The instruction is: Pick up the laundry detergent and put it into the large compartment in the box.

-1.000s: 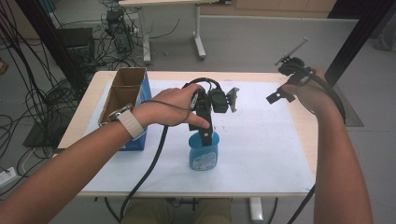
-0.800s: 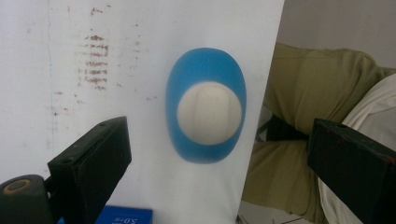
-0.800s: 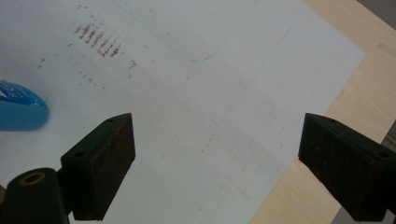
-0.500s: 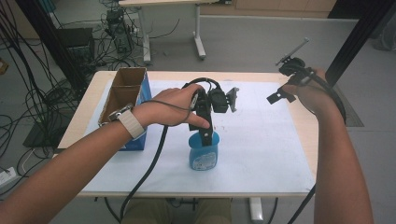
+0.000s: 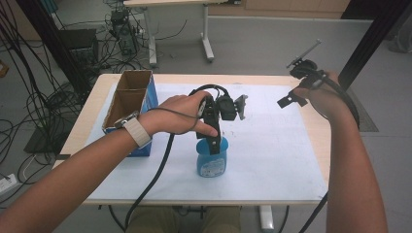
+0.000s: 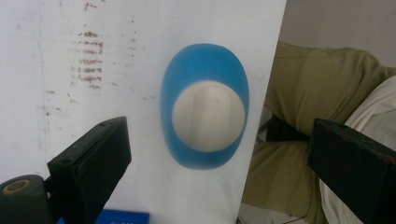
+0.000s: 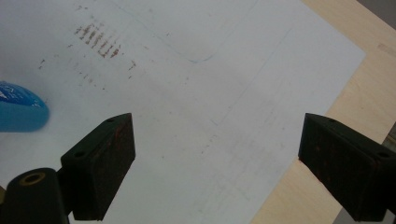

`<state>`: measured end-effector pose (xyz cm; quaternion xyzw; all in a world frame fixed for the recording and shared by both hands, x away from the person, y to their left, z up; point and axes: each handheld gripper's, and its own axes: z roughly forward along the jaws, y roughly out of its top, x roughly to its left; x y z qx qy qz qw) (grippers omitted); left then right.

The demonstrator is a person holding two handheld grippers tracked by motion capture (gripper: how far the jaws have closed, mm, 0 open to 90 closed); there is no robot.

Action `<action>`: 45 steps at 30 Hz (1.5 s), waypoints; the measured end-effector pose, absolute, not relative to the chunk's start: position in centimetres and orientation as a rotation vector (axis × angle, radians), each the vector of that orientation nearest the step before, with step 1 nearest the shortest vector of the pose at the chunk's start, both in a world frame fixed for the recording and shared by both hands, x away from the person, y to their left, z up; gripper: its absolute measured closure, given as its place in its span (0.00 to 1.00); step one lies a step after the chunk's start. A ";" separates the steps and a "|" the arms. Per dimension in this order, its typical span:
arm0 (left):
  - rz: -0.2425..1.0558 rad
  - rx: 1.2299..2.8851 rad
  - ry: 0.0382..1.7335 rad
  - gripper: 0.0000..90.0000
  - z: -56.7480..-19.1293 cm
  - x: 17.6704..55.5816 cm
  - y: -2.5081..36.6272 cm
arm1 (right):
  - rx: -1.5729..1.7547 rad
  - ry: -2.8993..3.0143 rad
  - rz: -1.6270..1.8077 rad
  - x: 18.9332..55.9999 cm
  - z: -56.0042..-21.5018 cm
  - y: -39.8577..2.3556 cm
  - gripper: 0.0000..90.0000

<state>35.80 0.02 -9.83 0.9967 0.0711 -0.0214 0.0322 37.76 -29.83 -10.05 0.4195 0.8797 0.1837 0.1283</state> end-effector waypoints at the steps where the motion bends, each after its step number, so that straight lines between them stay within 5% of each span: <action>1: -0.065 3.068 0.222 0.07 -10.0 35.8 0.0 | 1.220 2.558 0.538 37.8 -10.1 -29.9 0.12; 32: -0.046 3.099 0.198 0.11 -15.5 35.5 -1.6 | 1.231 2.558 0.559 37.6 -10.6 -30.5 0.12; 45: -0.004 3.093 0.217 0.31 -15.7 35.2 -1.4 | 1.229 2.557 0.570 37.6 -10.7 -30.5 0.12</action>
